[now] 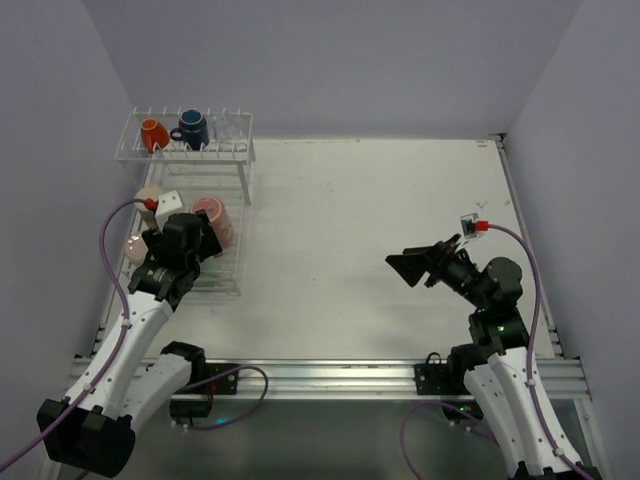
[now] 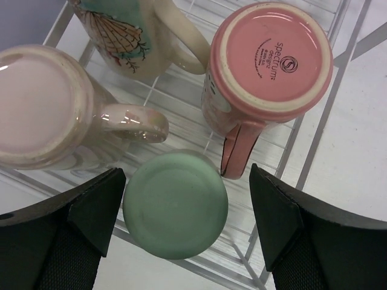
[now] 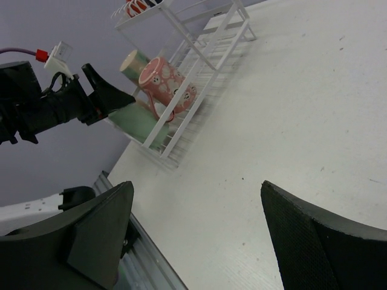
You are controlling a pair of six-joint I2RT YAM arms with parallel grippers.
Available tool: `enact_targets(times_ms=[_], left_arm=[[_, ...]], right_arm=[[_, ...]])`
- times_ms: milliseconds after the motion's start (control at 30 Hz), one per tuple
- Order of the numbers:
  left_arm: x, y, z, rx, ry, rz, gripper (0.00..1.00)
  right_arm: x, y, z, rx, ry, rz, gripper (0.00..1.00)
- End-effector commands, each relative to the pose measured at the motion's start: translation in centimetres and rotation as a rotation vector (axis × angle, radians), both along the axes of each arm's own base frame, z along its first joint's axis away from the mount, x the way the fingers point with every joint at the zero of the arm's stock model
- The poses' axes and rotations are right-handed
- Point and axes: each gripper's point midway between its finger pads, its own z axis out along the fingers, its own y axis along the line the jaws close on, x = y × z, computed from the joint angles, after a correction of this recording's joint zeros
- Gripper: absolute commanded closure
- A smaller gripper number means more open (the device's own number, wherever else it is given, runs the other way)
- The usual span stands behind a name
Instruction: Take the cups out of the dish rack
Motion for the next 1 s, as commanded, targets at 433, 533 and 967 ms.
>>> enact_targets(times_ms=[433,533,967], left_arm=[[-0.1,0.8,-0.9,-0.054,-0.073,0.118,0.49],[-0.2,0.5,1.0,-0.066,-0.104,0.088,0.63],[-4.0,-6.4,18.6,-0.312,-0.398,-0.357,0.79]], right_arm=[[-0.1,1.0,0.8,0.023,-0.018,0.030,0.12],[-0.2,1.2,1.3,0.035,-0.017,0.036,0.12],[-1.1,3.7,5.9,0.223,-0.003,0.127,0.13]])
